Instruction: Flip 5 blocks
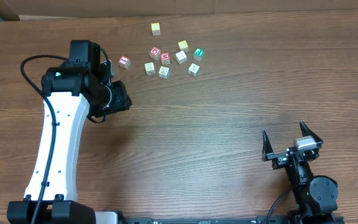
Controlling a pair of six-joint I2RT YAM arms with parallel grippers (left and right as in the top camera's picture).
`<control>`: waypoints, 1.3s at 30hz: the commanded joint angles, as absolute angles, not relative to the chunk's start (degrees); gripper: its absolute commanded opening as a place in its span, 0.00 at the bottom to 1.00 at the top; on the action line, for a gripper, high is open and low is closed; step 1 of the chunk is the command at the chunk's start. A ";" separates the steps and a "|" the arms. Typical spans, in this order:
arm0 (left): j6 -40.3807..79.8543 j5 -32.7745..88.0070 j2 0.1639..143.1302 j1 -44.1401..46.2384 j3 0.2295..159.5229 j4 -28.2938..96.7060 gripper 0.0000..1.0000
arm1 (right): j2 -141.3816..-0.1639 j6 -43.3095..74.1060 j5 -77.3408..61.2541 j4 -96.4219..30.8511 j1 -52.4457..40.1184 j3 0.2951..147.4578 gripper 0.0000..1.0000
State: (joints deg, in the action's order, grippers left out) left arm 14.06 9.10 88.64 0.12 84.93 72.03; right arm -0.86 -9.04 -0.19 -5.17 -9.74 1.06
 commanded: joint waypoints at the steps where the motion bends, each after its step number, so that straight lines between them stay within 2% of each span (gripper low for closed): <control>1: 14.81 8.54 88.86 0.01 86.41 72.03 0.49 | -0.60 -9.26 -0.56 -4.84 -9.34 0.47 1.00; 15: 14.81 8.54 88.86 0.01 86.41 72.03 0.54 | -0.60 -9.26 -1.65 -4.40 -9.34 0.47 1.00; 23: 14.83 8.51 88.86 0.01 86.41 71.70 0.80 | -0.60 -6.42 -5.74 -3.62 -9.34 0.47 1.00; 25: 14.83 8.51 88.86 0.01 86.41 71.75 0.97 | -0.60 0.89 -5.74 -2.20 -9.34 0.75 1.00; 26: 14.83 8.54 88.86 0.01 86.41 71.72 1.00 | -0.60 3.95 -5.76 -2.22 -9.34 1.34 1.00; 28: 14.81 8.49 88.86 0.01 86.41 71.72 1.00 | -0.62 7.44 -5.76 -3.09 -9.34 3.60 1.00; 33: 14.83 8.47 88.86 0.01 86.41 71.29 1.00 | -3.03 7.53 -5.65 -10.46 -9.28 14.52 1.00; 39: 14.83 8.49 88.86 0.01 86.41 70.41 1.00 | -15.22 7.49 -5.67 -21.65 -9.28 33.56 1.00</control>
